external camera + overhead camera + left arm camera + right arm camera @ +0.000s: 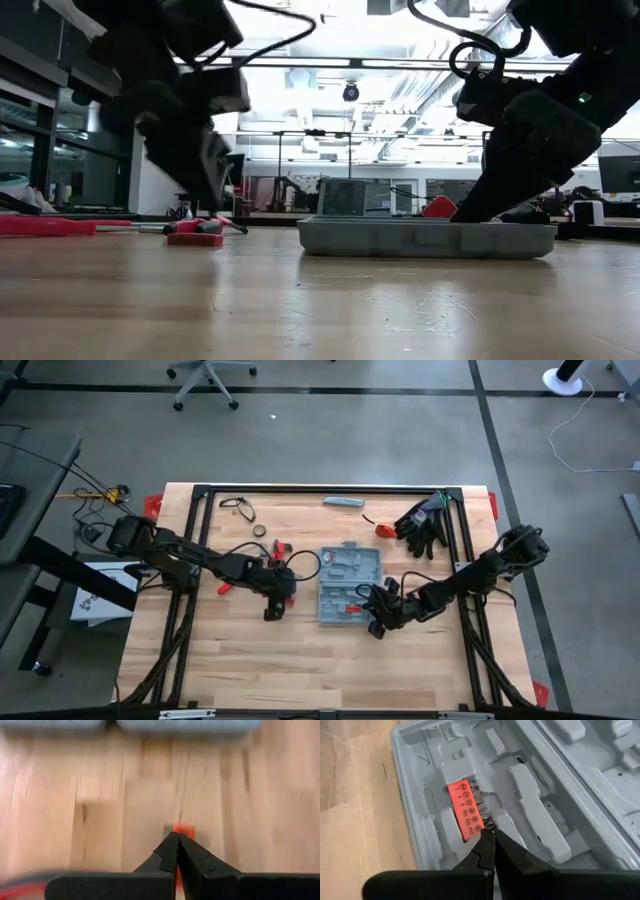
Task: Prefit tool cases
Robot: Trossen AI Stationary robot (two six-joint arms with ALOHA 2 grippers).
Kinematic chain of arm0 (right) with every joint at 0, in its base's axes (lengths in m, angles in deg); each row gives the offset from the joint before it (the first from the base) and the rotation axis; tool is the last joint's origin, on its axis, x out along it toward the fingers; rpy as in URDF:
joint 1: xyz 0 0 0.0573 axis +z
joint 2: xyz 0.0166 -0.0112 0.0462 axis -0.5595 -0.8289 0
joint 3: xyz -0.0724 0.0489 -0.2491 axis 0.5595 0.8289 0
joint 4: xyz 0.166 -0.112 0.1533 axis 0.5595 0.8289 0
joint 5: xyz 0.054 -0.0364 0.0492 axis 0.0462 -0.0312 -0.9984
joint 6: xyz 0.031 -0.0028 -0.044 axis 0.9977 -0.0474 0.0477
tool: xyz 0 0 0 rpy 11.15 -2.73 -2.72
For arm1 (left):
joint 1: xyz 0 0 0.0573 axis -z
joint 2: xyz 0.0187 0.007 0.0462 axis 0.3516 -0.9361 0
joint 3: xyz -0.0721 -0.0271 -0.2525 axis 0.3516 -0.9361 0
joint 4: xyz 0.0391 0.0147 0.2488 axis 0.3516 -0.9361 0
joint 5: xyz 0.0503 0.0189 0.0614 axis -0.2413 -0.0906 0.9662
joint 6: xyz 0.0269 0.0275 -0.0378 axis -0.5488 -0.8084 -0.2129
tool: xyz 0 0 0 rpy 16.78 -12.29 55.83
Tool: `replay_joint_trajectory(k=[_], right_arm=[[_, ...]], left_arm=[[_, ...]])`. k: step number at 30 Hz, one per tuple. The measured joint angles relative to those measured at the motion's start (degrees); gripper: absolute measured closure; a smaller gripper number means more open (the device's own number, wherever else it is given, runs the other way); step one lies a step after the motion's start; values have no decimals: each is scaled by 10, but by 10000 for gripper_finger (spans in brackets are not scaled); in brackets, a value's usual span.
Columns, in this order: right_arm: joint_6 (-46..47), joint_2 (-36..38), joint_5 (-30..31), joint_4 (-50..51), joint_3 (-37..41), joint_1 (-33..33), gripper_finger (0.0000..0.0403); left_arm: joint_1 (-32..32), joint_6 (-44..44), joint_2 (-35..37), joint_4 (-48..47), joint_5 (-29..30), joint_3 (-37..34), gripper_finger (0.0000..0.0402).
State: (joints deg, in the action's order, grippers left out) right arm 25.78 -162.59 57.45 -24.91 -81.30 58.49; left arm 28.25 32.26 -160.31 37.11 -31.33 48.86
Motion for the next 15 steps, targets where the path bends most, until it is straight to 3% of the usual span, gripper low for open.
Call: replay_joint_trajectory(k=[6, 15], right_arm=[[-3, 0, 5, 1, 0, -1, 403], [-5, 0, 6, 1, 0, -1, 403]], left_arm=[[-1, -13, -3, -27, -40, -1, 361], [-17, -25, -5, -20, -39, -1, 234]])
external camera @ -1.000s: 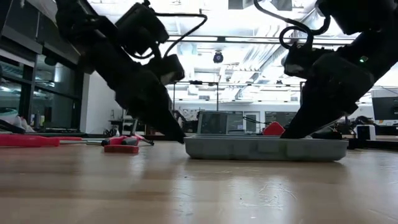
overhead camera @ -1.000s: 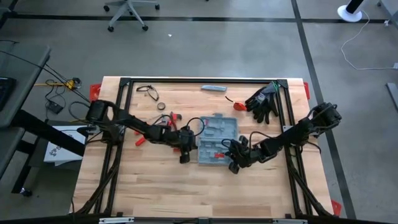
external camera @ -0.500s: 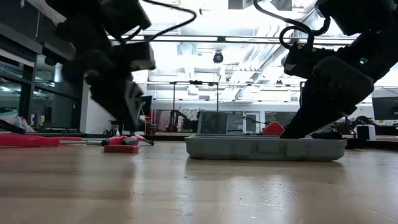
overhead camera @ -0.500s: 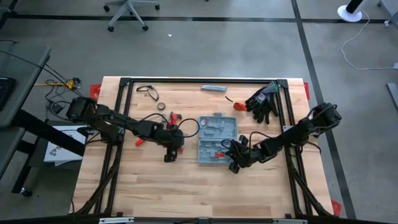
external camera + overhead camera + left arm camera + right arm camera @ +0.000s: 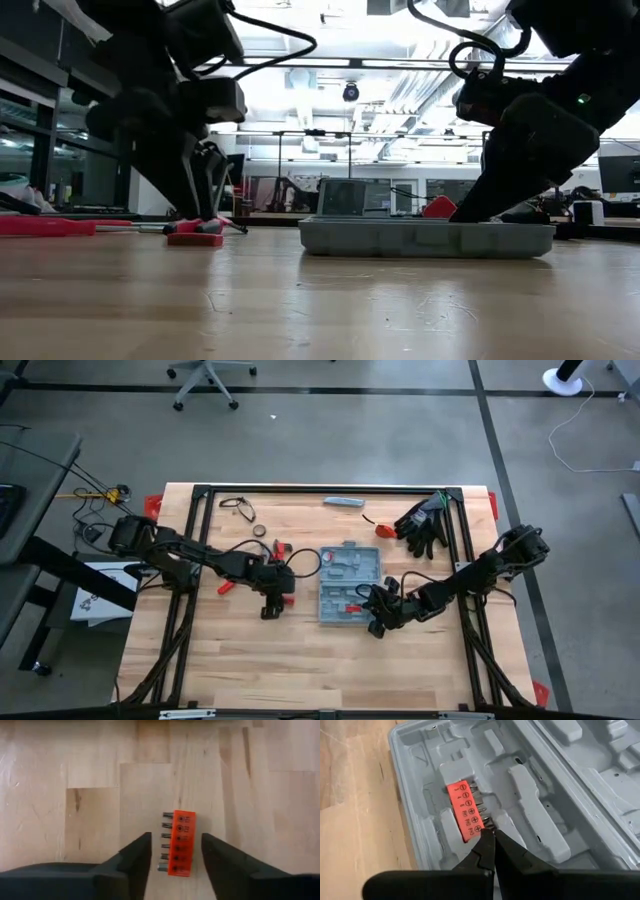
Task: Prefit tool cases
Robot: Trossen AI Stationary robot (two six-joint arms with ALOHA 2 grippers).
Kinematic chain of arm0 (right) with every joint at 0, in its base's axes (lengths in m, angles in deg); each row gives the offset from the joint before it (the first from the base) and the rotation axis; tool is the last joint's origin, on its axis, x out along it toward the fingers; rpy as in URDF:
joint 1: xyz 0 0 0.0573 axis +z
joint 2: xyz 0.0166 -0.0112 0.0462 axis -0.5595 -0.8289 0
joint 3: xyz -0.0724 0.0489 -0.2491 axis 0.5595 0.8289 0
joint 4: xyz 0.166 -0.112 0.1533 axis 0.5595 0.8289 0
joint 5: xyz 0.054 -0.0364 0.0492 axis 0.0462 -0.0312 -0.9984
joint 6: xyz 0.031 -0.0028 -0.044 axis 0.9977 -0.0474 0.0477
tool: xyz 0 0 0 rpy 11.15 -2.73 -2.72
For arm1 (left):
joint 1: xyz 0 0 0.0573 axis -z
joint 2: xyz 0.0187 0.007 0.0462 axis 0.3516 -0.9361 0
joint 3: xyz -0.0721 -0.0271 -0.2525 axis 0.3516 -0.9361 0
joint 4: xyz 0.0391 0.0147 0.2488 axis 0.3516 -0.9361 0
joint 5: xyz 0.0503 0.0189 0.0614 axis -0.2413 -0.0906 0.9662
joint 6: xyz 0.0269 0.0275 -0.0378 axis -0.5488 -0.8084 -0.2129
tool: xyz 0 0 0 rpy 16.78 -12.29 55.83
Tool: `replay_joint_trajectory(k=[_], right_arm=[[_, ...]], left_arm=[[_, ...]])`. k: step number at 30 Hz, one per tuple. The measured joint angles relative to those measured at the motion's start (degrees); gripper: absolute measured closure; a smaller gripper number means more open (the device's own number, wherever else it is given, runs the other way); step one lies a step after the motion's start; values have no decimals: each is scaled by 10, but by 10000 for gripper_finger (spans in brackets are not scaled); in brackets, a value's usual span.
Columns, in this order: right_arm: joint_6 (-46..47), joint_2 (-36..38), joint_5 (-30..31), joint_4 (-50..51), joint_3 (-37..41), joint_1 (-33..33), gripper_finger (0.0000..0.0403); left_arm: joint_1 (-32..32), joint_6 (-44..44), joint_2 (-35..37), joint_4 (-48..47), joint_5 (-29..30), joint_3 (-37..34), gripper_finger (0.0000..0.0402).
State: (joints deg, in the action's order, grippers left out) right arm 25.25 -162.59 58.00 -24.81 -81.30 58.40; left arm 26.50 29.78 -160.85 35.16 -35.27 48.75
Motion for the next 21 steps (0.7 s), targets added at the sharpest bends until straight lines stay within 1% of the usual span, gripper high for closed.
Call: replay_joint_trajectory(k=[4, 6, 9, 13, 16, 19, 21], right_arm=[[0, 0, 0, 0, 0, 0, 403], [0, 0, 0, 1, 0, 0, 403], [0, 0, 0, 2, 0, 0, 403], [0, 0, 0, 3, 0, 0, 403], [0, 0, 0, 3, 0, 0, 403], [4, 0, 0, 3, 0, 0, 403], [4, 0, 0, 3, 0, 0, 403]], left_arm=[[-1, 3, -3, 21, -3, -16, 195], [-1, 8, -6, 34, -8, -33, 185], [-1, 22, -11, 60, -12, -52, 181], [6, 28, -13, 91, 3, -67, 184], [13, 27, -13, 106, 18, -70, 195], [19, 25, -15, 107, 34, -70, 213], [20, 25, -17, 104, 34, -69, 233]])
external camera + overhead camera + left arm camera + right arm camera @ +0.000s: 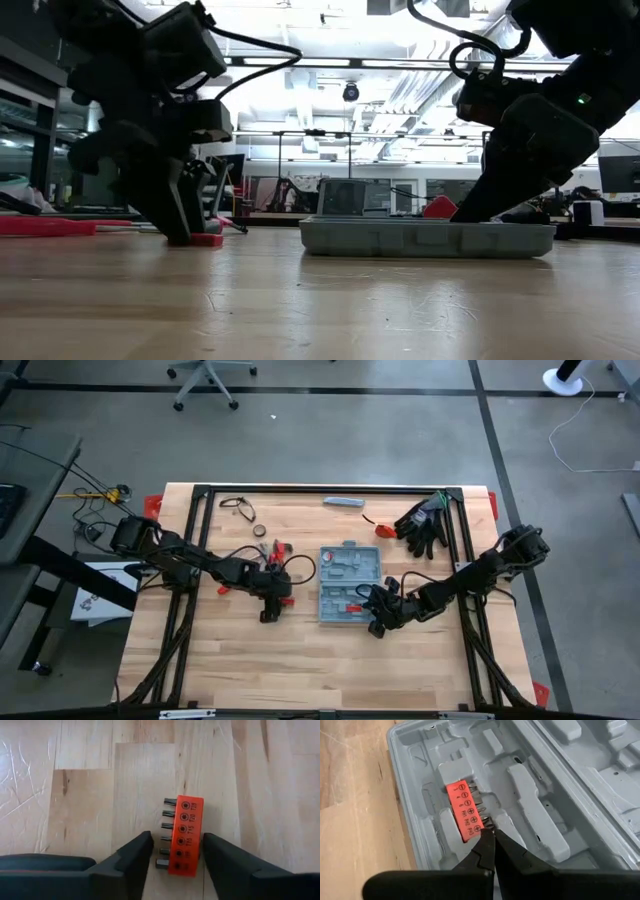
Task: Prefit tool cases
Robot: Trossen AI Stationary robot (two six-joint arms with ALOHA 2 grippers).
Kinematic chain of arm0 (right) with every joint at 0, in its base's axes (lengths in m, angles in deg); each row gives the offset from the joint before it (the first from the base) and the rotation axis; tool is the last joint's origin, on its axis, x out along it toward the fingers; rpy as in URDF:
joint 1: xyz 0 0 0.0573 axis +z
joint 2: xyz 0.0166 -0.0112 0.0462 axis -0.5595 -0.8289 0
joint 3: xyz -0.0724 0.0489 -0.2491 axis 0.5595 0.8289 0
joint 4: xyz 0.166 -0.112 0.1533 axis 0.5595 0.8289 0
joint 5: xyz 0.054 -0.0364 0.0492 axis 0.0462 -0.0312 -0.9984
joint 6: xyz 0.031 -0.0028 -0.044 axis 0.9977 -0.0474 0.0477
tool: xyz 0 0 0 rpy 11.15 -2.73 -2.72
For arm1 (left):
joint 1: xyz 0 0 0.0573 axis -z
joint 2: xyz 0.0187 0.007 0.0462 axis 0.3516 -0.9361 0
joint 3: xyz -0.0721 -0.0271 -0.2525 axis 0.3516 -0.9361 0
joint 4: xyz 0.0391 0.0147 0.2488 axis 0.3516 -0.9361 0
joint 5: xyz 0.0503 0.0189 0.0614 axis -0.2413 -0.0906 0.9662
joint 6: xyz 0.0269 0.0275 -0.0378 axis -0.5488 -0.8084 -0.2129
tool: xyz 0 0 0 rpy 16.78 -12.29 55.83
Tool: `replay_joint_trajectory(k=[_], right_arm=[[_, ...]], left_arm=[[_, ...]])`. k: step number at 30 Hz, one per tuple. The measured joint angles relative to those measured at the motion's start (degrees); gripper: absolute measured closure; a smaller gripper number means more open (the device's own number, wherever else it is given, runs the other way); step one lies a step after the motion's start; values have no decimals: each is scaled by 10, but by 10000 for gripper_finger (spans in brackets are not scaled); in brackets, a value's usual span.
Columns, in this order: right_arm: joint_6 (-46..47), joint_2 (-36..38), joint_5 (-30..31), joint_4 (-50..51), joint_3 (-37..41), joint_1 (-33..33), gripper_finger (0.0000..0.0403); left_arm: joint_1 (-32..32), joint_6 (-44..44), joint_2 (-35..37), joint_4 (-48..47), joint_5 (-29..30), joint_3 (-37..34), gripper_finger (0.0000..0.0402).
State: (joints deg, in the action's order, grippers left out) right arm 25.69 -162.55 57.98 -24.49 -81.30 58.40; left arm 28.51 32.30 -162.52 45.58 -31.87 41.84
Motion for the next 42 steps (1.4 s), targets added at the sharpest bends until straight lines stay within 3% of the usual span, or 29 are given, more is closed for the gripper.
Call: replay_joint_trajectory(k=[7, 17, 31, 35, 42], right_arm=[[0, 0, 0, 0, 0, 0, 403], [0, 0, 0, -1, 0, 0, 403], [-2, 0, 1, -1, 0, 0, 403], [-5, 0, 2, -1, 0, 0, 403], [-10, 0, 2, -1, 0, 0, 403]], left_arm=[[0, 4, -2, -3, -6, 0, 323], [1, 20, 1, 17, 9, -1, 323], [0, 20, 20, 76, 7, -1, 399], [0, 17, 20, 70, -7, -1, 392], [-11, 4, 20, 76, -4, -1, 334]])
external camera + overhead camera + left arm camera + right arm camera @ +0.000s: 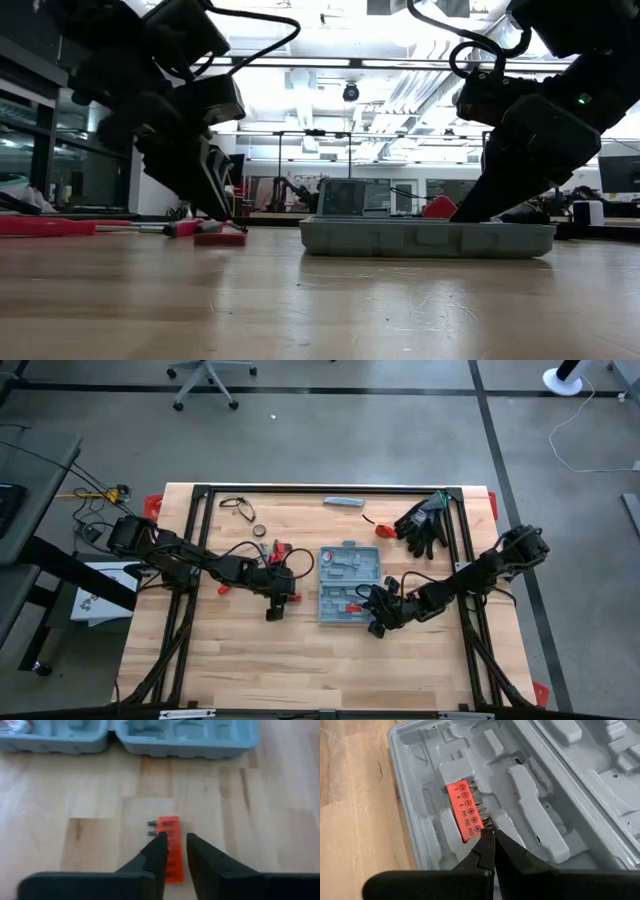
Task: Prefit tool cases
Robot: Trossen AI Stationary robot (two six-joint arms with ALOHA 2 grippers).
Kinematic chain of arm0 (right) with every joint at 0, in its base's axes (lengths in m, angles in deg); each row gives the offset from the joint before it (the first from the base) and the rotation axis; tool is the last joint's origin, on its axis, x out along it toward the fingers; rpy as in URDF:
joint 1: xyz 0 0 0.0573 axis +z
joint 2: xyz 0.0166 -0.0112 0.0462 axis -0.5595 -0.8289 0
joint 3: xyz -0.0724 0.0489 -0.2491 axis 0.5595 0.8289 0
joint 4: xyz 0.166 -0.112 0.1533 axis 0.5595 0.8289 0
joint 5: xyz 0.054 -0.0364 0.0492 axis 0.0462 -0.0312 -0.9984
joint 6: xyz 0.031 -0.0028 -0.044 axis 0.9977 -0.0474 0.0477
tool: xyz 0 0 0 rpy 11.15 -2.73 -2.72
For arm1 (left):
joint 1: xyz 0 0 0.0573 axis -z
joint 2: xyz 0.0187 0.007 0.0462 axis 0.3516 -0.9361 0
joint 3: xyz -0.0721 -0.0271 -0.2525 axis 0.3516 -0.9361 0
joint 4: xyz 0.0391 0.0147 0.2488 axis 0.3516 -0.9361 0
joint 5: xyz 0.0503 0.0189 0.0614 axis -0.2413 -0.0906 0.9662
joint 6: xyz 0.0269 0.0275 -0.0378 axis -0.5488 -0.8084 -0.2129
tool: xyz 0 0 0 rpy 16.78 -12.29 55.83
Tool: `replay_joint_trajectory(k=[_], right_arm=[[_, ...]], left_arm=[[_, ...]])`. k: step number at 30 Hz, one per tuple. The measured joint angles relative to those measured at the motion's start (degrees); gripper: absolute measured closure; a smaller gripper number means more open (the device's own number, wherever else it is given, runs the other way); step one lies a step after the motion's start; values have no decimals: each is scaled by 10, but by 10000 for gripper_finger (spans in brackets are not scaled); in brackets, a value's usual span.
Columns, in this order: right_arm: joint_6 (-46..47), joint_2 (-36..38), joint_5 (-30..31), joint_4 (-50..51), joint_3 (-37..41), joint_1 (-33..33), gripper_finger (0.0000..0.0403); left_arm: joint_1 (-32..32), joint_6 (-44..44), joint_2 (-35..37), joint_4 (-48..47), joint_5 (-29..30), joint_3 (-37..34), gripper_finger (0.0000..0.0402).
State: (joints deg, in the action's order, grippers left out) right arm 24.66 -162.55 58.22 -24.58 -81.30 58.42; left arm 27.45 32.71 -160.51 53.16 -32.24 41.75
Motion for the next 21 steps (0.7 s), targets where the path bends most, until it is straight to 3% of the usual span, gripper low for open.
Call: replay_joint_trajectory(k=[4, 12, 21], right_arm=[[0, 0, 0, 0, 0, 0, 403], [0, 0, 1, 0, 0, 0, 403], [0, 0, 1, 0, 0, 0, 403]], left_arm=[[-19, 0, 0, 0, -4, 0, 281], [-52, 10, -40, 28, -100, 1, 192], [-49, 9, -122, 81, -138, 6, 177]])
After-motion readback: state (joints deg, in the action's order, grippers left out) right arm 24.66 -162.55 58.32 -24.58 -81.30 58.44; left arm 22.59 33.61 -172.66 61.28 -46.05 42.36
